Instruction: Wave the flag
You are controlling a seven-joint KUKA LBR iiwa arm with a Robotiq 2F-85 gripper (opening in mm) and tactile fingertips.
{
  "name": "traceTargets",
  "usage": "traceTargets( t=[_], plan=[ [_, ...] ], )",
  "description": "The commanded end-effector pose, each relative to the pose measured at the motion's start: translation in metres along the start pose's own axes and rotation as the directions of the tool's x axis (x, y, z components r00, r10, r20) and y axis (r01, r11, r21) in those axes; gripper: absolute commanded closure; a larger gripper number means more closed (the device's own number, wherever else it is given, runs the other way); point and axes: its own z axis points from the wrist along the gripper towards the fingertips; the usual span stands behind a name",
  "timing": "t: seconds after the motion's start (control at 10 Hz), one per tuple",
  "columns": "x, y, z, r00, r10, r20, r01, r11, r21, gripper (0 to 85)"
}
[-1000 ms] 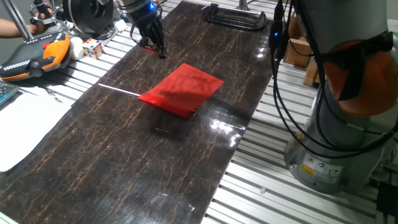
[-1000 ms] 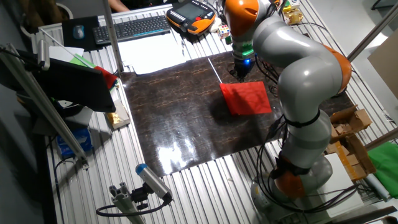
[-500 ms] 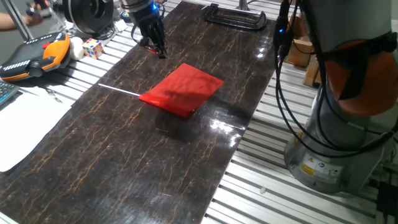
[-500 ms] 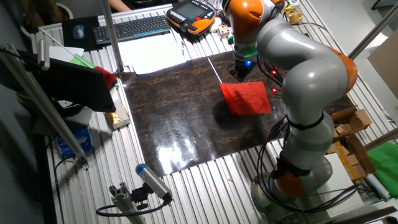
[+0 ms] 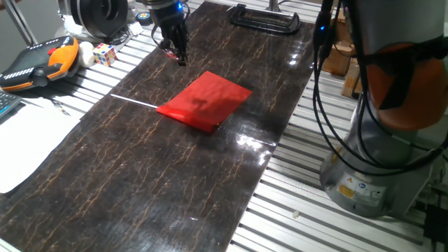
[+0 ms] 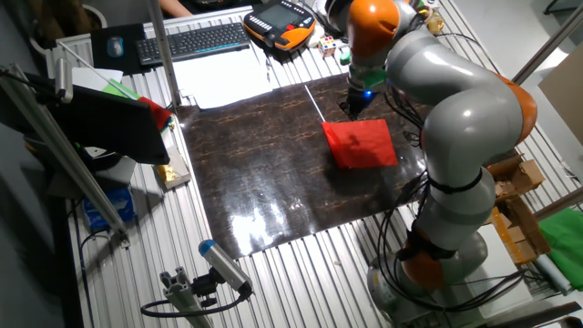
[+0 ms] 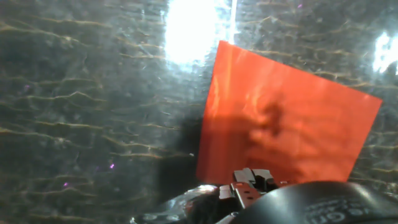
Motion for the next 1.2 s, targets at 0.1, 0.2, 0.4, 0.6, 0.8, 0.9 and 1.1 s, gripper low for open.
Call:
traceTargets(
  t=[0.1, 0.2, 0.4, 0.6, 0.8, 0.9, 1.1],
  plan=[
    [0.0, 0.0, 0.0, 0.999, 0.051, -0.019, -0.05, 0.998, 0.031, 84.3],
    [0.0, 0.0, 0.0, 0.999, 0.052, -0.015, -0.051, 0.998, 0.026, 84.3],
    [0.0, 0.0, 0.0, 0.998, 0.069, 0.006, -0.069, 0.997, 0.036, 84.3],
    [-0.005, 0.002, 0.0, 0.996, 0.09, 0.012, -0.091, 0.996, 0.025, 84.3],
    [-0.026, 0.009, 0.005, 0.993, 0.115, 0.022, -0.116, 0.993, 0.03, 84.3],
    [-0.038, 0.012, 0.008, 0.991, 0.127, 0.03, -0.128, 0.991, 0.032, 84.3],
    [-0.065, 0.011, 0.018, 0.987, 0.161, 0.031, -0.162, 0.986, 0.037, 84.3]
  ],
)
